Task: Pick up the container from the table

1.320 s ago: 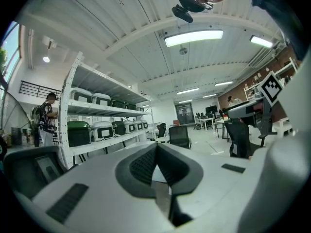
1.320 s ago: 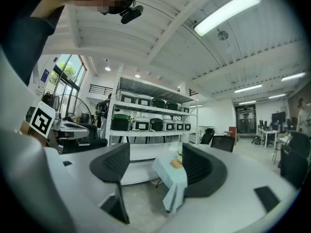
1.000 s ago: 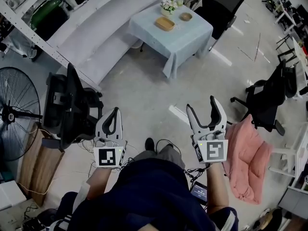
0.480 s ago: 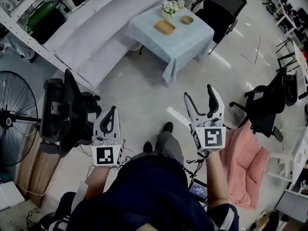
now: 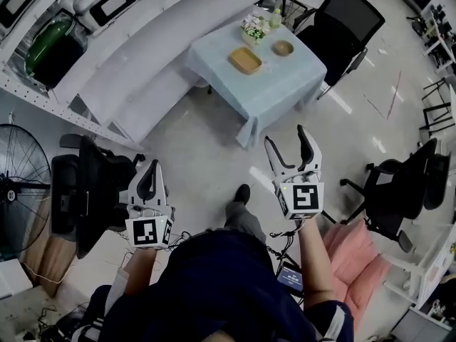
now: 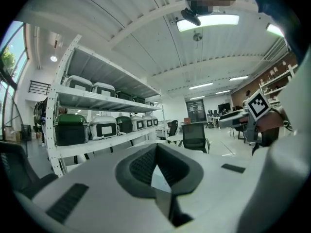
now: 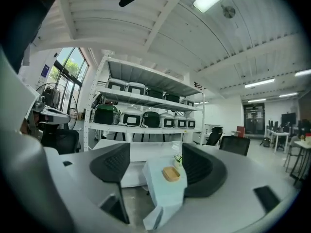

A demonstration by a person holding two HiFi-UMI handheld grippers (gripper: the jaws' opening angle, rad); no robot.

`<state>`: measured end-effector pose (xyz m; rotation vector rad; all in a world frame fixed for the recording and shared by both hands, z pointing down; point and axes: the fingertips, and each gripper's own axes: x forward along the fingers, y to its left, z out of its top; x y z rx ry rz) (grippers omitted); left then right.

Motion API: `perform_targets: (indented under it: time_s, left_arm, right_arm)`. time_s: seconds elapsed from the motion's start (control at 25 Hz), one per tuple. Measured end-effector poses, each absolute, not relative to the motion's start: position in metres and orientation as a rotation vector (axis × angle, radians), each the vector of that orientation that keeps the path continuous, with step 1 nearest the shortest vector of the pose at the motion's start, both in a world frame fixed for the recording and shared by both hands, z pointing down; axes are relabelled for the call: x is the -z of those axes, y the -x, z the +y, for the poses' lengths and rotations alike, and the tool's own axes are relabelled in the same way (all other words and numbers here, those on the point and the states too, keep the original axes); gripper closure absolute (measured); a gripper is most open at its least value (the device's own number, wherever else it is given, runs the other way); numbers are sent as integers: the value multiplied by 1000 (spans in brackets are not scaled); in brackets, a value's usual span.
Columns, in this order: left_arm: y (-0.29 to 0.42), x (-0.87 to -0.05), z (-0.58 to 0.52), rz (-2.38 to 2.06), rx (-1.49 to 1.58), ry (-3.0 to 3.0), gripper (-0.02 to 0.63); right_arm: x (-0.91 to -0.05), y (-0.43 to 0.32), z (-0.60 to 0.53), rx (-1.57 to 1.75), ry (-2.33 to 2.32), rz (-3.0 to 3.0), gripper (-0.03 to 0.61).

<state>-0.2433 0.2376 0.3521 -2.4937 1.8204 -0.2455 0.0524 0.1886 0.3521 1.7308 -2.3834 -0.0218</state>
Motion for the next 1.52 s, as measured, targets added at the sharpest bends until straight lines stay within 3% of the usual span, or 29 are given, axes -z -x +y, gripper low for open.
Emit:
perform_targets:
  time_s: [0.36, 1.0, 1.52]
  left_arm:
    - [200, -335, 131, 1903, 231, 2406, 611]
    - [200, -361, -76, 1757, 276, 2471, 611]
    - [195, -393, -169, 1805, 401, 2485, 611]
  right_arm:
    - [-393, -101, 44, -57, -1621, -2391, 250]
    - [-524, -115, -173, -231, -1626, -2179, 270]
    - [-635, -121, -279, -379, -1352, -2125, 301]
